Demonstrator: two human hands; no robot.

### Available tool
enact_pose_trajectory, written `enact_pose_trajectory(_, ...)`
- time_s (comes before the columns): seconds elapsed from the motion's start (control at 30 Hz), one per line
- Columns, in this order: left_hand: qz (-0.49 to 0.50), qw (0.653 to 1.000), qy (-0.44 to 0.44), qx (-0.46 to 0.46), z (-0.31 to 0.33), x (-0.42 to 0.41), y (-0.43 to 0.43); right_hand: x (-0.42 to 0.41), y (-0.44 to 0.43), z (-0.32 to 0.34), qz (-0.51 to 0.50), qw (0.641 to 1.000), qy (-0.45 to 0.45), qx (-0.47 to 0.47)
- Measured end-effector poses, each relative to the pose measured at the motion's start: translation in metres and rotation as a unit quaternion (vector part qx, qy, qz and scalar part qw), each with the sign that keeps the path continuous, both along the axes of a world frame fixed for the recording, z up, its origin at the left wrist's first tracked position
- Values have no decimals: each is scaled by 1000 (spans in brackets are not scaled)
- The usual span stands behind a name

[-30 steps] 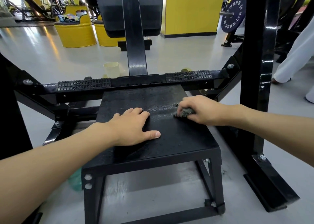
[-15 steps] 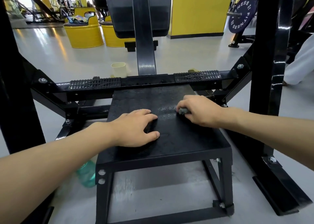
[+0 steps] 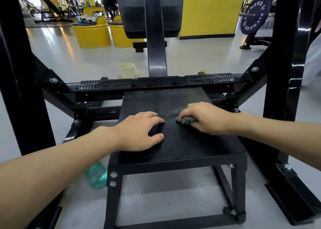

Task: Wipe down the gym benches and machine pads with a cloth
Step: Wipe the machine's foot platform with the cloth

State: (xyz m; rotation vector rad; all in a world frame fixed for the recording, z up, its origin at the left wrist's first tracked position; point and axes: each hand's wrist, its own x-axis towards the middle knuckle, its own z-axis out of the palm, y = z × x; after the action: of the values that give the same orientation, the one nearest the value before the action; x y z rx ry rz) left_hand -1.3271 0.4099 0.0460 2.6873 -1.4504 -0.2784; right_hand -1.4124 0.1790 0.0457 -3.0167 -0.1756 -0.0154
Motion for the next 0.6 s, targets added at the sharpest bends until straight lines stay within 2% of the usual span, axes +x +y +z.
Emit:
enact_pose_trajectory(0.13,1,1000,-1,-8,-1,1,3,22,0,-3,-65,997,-49,-10)
enact_pose_trajectory(0.3,17,1000,-12,-12,-1,10,14,2,26,0,39,999,11,-3)
enact_pose_trajectory(0.47,26,999,-30,-10,-2,12,24,31,16,-2,-57,997,-51,1)
enact_pose_trajectory(0.6,43,999,-29,-2,-2,15,30,10,46,0,38,999,18,15)
